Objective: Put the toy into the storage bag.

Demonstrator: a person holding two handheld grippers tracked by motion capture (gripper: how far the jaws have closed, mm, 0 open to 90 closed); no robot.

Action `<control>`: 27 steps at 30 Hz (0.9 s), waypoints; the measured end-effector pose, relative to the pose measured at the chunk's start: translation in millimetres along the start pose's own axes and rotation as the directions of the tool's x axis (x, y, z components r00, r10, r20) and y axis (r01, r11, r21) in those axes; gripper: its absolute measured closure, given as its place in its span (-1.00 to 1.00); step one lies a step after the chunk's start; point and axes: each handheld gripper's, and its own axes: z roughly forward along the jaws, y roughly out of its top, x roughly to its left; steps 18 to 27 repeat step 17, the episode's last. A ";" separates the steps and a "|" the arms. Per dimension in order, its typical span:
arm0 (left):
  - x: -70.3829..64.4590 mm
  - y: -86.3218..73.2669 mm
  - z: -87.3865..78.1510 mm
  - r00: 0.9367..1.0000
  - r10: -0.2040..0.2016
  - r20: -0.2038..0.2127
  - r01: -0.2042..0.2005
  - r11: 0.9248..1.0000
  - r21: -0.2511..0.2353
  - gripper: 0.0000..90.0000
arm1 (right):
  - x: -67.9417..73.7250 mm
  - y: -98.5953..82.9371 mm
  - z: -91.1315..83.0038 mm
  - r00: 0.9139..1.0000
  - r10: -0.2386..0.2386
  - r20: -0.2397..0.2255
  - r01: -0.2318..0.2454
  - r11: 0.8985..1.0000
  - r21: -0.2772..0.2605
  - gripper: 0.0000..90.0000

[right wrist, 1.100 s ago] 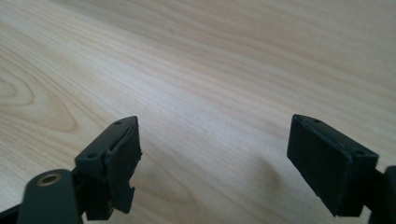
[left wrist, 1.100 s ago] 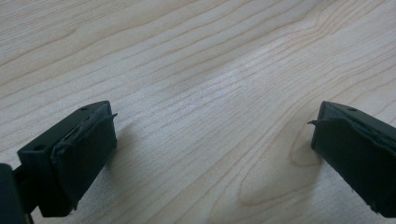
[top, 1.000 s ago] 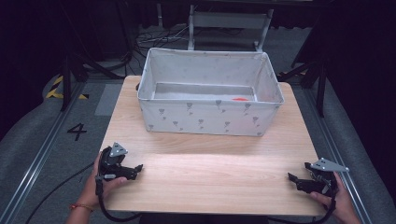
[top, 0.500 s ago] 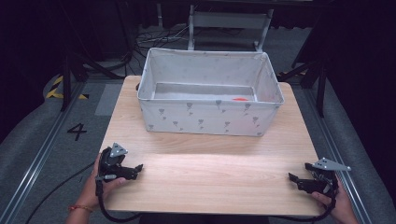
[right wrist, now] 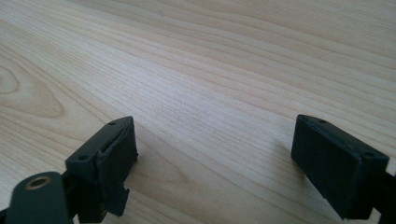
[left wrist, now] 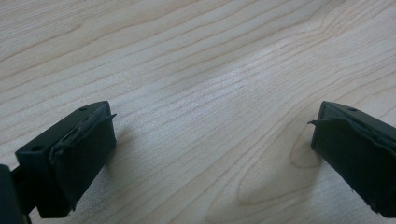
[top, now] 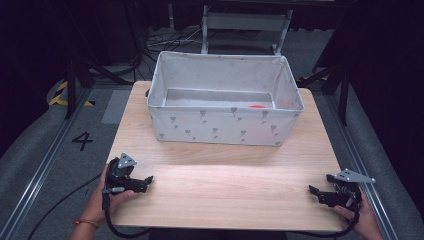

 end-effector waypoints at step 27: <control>-0.4 3.6 1.9 0.999 -0.028 -0.026 0.028 1.000 0.011 -1.00 | 0.0 0.1 0.1 1.000 -0.003 -0.002 0.003 1.000 -0.001 -0.68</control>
